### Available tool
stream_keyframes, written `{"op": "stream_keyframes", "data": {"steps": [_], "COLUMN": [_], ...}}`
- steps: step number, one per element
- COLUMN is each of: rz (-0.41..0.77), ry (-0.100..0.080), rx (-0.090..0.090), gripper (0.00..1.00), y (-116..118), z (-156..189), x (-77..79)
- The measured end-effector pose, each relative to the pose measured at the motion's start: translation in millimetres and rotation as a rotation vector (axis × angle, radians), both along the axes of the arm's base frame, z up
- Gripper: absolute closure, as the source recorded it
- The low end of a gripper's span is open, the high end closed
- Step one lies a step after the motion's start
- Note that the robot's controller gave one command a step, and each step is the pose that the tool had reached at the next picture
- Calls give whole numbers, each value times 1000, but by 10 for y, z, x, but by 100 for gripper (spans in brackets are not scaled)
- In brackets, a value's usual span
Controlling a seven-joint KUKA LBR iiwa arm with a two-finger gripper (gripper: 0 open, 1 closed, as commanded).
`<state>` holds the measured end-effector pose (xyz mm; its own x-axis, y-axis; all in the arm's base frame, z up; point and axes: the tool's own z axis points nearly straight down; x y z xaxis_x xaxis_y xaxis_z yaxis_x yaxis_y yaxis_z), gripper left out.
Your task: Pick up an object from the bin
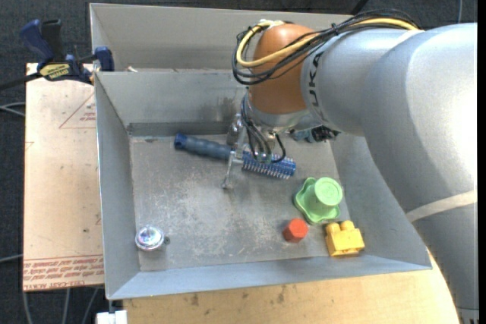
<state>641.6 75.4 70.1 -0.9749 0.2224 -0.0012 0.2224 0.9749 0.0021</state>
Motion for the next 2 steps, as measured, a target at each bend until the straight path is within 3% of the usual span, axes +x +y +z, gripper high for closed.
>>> {"op": "stream_keyframes", "data": {"steps": [1,2], "rz": [0,3], "ry": [-1,-8], "rx": [-1,0], "gripper": [100,100], "y": [-5,2], "z": [8,1119], "x": [5,26]}}
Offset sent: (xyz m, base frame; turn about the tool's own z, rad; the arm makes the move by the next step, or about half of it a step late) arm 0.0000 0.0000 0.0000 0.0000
